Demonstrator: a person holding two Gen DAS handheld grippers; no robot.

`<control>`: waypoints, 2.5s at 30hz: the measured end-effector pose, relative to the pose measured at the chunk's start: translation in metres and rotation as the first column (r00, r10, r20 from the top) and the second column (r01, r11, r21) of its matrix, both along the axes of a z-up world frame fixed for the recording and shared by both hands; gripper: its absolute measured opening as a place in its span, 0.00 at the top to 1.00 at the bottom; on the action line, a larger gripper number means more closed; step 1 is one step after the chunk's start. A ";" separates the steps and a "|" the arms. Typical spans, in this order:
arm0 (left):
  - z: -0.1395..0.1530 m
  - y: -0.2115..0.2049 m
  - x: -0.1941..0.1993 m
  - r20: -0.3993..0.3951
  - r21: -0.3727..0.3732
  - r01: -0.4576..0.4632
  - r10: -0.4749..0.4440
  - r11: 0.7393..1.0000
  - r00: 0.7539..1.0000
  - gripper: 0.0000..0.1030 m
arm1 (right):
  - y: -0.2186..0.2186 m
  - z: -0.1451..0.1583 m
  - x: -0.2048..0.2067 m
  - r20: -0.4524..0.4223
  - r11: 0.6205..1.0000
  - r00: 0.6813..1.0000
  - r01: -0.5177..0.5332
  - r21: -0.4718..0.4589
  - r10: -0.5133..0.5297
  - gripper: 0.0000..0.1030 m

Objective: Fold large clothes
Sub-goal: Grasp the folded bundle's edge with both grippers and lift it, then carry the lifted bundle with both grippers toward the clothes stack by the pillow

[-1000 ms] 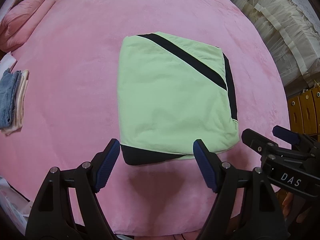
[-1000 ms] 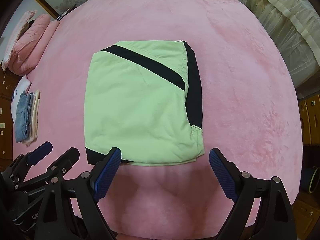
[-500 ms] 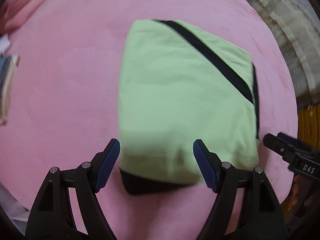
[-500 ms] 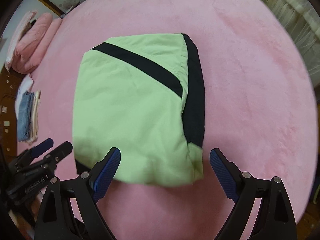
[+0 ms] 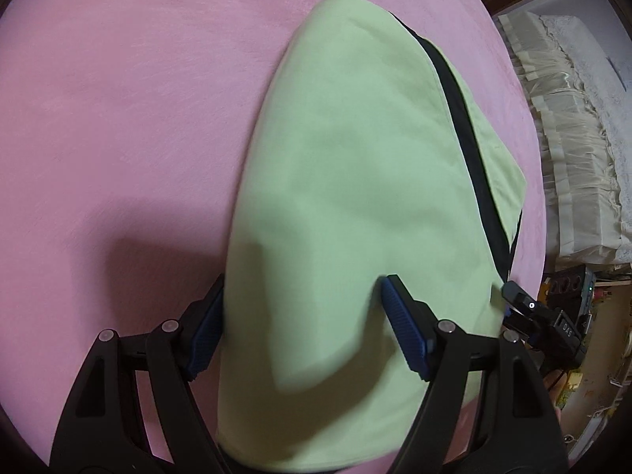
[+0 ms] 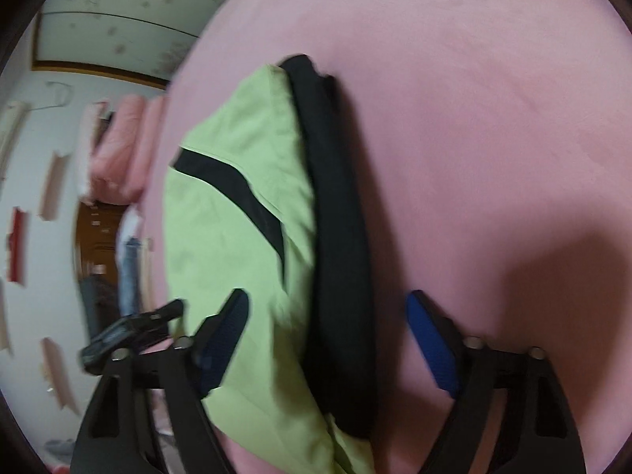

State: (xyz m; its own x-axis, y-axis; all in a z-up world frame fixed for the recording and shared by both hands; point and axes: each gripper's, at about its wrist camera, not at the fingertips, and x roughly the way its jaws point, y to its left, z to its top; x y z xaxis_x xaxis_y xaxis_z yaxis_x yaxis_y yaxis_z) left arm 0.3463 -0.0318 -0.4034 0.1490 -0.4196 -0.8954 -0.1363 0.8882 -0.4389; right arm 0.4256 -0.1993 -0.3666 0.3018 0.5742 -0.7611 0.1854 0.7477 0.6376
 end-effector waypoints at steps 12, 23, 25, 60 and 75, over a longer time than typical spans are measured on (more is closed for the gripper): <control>0.002 -0.034 0.014 -0.003 0.163 -0.030 0.031 0.986 1.000 0.39 | 0.018 -0.016 0.013 -0.004 0.995 0.999 -0.043 0.086 0.044 0.84; 0.054 -0.062 -0.007 0.091 0.274 -0.045 0.020 0.961 0.996 0.84 | 0.061 0.048 0.007 0.124 0.991 0.984 -0.126 -0.036 0.130 0.91; 0.067 -0.060 -0.014 0.101 0.270 -0.037 0.010 0.962 0.995 0.84 | 0.067 0.061 0.003 0.136 0.990 0.981 -0.132 -0.056 0.139 0.92; 0.280 0.630 -0.091 0.259 0.454 -0.188 0.073 0.871 0.963 0.84 | 0.737 0.186 -0.035 0.309 0.911 0.858 -0.403 -0.086 0.409 0.92; 0.253 0.781 0.008 0.335 0.534 -0.176 -0.016 0.827 0.942 0.84 | 0.793 0.138 -0.020 0.348 0.920 0.858 -0.391 -0.035 0.378 0.92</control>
